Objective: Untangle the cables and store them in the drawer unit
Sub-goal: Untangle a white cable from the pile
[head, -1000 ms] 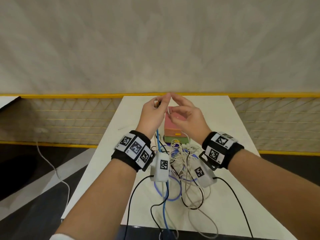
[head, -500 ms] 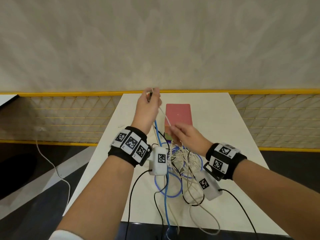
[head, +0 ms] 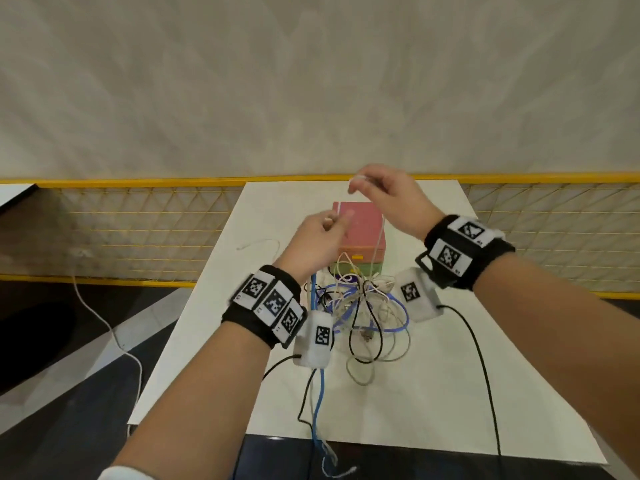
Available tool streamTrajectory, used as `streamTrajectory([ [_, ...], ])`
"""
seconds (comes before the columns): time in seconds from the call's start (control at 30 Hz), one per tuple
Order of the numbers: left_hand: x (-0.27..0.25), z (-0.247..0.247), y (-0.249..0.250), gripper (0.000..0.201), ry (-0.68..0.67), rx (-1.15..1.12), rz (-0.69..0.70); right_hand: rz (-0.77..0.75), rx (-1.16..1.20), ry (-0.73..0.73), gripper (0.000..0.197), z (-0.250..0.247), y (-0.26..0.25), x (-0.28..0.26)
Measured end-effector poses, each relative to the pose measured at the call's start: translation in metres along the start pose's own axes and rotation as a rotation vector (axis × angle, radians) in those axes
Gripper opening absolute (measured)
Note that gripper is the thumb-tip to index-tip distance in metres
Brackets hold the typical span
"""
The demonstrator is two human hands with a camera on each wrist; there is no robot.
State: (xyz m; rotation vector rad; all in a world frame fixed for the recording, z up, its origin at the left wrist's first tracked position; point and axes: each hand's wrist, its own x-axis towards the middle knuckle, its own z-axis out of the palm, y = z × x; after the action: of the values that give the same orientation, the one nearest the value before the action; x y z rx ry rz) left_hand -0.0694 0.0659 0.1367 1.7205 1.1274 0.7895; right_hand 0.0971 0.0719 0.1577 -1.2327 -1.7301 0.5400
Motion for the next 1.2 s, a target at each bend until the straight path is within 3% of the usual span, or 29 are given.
streamTrajectory([
  [0.1, 0.006, -0.012, 0.009, 0.034, 0.235, -0.249, 0.045, -0.004, 0.019, -0.04, 0.017, -0.009, 0.006, 0.002],
  [0.2, 0.009, -0.029, 0.012, 0.035, 0.434, -0.405, 0.08, 0.155, -0.254, -0.275, 0.024, 0.001, 0.047, -0.033],
  [0.27, 0.01, -0.039, 0.003, 0.035, 0.508, -0.375, 0.057, 0.255, -0.302, -0.401, 0.027, 0.01, 0.074, -0.062],
  [0.33, 0.01, -0.043, -0.011, 0.022, 0.523, -0.23, 0.009, 0.32, -0.236, -0.412, 0.03, 0.014, 0.085, -0.079],
  [0.37, 0.008, -0.044, -0.016, 0.01, 0.506, -0.174, -0.002, 0.349, -0.209, -0.389, 0.031, 0.015, 0.085, -0.081],
  [0.43, 0.003, -0.036, -0.023, 0.039, 0.43, -0.042, 0.033, 0.373, -0.177, -0.345, 0.032, 0.017, 0.077, -0.076],
  [0.5, -0.003, -0.021, -0.023, 0.055, 0.261, 0.048, 0.132, 0.319, -0.197, -0.338, 0.03, 0.019, 0.06, -0.065],
  [0.6, -0.009, -0.001, -0.018, 0.039, -0.016, 0.27, 0.198, 0.157, -0.238, -0.366, 0.025, 0.021, 0.03, -0.052],
  [0.67, -0.005, 0.003, -0.018, 0.022, -0.031, 0.408, 0.169, 0.107, -0.238, -0.349, 0.025, 0.02, 0.017, -0.047],
  [0.77, 0.001, -0.002, -0.017, 0.033, 0.137, 0.463, 0.172, 0.143, -0.229, -0.289, 0.027, 0.018, 0.023, -0.05],
  [0.87, 0.005, -0.024, -0.01, 0.033, 0.423, 0.232, 0.142, 0.344, -0.164, -0.362, 0.033, 0.02, 0.053, -0.076],
  [0.93, 0.007, -0.039, -0.011, 0.034, 0.512, 0.145, 0.104, 0.458, -0.131, -0.421, 0.035, 0.023, 0.074, -0.097],
  [1.07, 0.007, -0.045, -0.029, 0.033, 0.48, 0.199, 0.035, 0.404, -0.071, -0.297, 0.032, 0.02, 0.074, -0.104],
  [1.2, 0.001, -0.046, -0.037, 0.023, 0.558, 0.129, 0.014, 0.206, -0.001, 0.025, 0.028, 0.008, 0.04, -0.069],
])
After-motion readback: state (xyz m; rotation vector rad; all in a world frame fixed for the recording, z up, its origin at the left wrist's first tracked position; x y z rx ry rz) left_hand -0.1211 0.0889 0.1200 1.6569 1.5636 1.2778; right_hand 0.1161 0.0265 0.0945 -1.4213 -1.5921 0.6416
